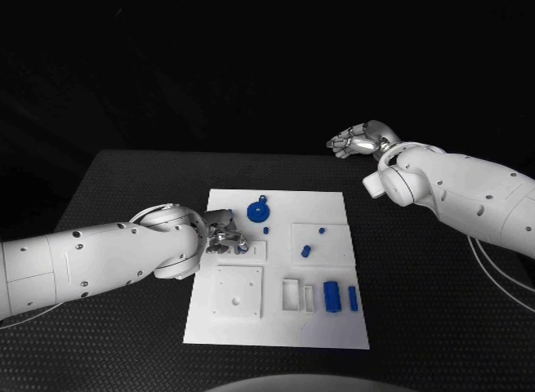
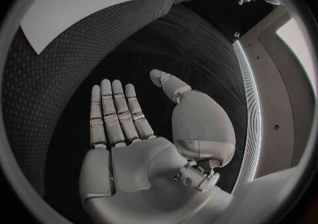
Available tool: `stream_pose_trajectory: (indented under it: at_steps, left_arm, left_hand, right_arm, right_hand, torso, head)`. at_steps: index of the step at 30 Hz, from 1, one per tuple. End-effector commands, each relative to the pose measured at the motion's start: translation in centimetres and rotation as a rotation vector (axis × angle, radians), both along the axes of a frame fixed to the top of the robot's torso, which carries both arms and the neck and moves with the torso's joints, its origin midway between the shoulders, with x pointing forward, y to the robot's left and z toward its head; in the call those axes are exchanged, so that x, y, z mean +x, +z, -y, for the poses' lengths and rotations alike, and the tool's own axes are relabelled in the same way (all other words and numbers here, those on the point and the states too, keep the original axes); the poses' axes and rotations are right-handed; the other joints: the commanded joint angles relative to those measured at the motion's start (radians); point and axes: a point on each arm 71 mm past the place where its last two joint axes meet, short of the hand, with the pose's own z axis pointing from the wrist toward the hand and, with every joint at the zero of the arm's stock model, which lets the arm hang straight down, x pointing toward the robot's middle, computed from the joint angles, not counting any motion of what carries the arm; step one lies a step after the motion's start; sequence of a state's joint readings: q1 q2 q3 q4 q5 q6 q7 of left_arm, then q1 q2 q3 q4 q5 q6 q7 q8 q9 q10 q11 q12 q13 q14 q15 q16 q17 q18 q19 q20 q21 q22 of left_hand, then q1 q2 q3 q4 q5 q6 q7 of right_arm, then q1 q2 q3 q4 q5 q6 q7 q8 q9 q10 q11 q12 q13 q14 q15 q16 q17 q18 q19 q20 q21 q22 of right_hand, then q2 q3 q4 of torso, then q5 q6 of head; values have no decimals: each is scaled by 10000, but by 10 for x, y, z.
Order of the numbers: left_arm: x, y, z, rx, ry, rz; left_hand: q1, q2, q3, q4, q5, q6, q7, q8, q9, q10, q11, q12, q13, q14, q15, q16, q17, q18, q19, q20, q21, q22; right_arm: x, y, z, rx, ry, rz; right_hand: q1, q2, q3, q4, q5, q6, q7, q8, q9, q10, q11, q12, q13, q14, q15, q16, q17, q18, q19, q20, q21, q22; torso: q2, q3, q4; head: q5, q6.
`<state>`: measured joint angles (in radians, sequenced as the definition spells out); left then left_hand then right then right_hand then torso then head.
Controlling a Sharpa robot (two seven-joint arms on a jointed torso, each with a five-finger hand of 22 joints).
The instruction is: Assemble the parts on the task board
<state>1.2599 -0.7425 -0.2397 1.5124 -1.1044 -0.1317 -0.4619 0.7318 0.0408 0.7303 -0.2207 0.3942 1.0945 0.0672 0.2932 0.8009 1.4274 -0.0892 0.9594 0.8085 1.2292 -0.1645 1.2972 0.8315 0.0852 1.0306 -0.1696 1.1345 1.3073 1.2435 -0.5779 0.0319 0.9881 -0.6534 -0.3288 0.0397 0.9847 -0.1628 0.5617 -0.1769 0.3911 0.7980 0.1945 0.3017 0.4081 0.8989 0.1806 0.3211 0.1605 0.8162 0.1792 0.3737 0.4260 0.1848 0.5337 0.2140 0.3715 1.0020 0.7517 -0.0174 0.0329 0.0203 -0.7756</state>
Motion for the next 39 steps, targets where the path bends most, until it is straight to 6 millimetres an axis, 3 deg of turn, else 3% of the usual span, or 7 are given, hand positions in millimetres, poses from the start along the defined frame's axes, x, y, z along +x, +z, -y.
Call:
stream_pose_trajectory:
  at_steps: [1,9,11,12,26,39]
  left_arm:
    - [-4,-3,3,-289,42,-499]
    - [-6,-3,1,-555,218,-739]
    - [-7,-3,1,-558,215,-761]
    - [-7,-3,0,-560,228,-760]
    - [-6,-4,-1,-193,25,-755]
    - [-2,-1,-3,-487,360,-186]
  left_hand:
    - [9,121,803,-714,57,1007,-631,-26,-21,-243,-180,-43,-24,93,-390,-11,-13,101,-60,-1003,20,155]
    - [55,28,1047,-704,-62,1078,-633,-76,-96,-234,-184,-106,-96,80,-367,-35,-49,92,-112,-991,14,143]
    - [186,-140,1433,-671,-614,1121,-640,-110,-146,-212,-188,-129,-138,89,-367,-41,-72,95,-113,-992,0,120]
    - [188,-179,1541,-660,-715,1136,-638,-121,-162,-204,-186,-132,-150,95,-365,-41,-78,88,-104,-987,0,112]
    - [54,-207,1818,-706,-455,1235,-666,-132,-216,-175,-216,-119,-184,124,-351,-5,-87,73,-86,-981,28,114]
    - [26,-201,1831,-702,-454,1257,-673,-129,-223,-171,-223,-112,-188,133,-349,7,-86,74,-78,-984,41,117]
  right_arm:
    - [0,1,-2,27,227,-1]
    - [1,0,-1,2,195,-17]
    - [1,0,0,-2,200,-31]
    - [1,0,0,-4,198,-39]
    - [2,-1,-2,-3,233,-65]
    - [2,-2,-3,0,258,-83]
  right_hand:
    - [-7,50,8,-1,19,6,84,18,-9,42,24,-65,-15,-5,20,-5,-16,-80,-59,-7,-21,17]
    - [12,67,-3,-34,19,12,89,23,-16,59,22,-70,-55,-9,21,-2,-42,-86,-92,1,-32,35]
    - [13,69,-5,-37,19,12,90,23,-17,60,22,-71,-61,-10,22,-1,-46,-87,-97,2,-34,37]
    - [14,70,-5,-38,19,12,90,23,-17,61,22,-71,-63,-10,22,-1,-47,-87,-98,2,-34,38]
    - [53,98,-7,-89,21,9,89,24,-28,73,23,-83,-117,-29,35,-4,-86,-91,-136,10,-47,63]
    - [54,119,-18,-114,55,15,89,29,-37,88,26,-89,-165,-49,54,-7,-121,-97,-168,21,-61,84]
  torso:
    - [1,0,1]
    - [-3,-5,-5]
    - [-5,-3,1]
    - [-3,-2,4]
    - [2,-2,2]
    - [2,-2,1]
  head:
    - [-1,2]
    - [-3,21]
    - [-9,13]
    - [-22,19]
    - [-12,13]
    - [-20,22]
